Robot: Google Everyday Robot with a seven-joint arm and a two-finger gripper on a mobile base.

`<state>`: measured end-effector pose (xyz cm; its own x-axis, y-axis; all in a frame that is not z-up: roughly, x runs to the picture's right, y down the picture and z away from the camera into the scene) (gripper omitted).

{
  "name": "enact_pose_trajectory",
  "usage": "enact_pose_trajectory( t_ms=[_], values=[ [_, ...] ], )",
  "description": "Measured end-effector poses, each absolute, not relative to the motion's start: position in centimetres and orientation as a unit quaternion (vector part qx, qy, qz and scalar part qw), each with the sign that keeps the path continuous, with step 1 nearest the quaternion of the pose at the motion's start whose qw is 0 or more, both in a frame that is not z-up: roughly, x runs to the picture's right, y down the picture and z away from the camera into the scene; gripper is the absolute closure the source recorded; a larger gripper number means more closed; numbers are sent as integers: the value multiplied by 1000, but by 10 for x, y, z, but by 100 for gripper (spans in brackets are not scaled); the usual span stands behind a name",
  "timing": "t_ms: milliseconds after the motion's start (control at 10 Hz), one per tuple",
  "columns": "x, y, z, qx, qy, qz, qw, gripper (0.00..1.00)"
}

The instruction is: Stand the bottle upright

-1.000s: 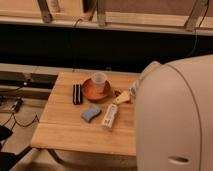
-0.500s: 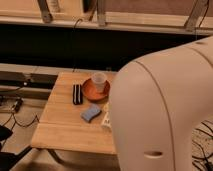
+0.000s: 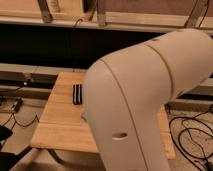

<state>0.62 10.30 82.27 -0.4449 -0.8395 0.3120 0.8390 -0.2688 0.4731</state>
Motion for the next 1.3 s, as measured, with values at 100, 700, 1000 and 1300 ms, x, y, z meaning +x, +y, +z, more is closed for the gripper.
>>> enact_pose_trajectory(
  t_ms=[100,700,1000,1300],
  values=[
    [4,102,831,-7,-289,-795,533,20],
    [13,96,845,-21,-271,-791,549,20],
    [27,106,867,-51,-278,-760,586,20],
    [35,113,891,-81,-285,-724,623,20]
  ],
)
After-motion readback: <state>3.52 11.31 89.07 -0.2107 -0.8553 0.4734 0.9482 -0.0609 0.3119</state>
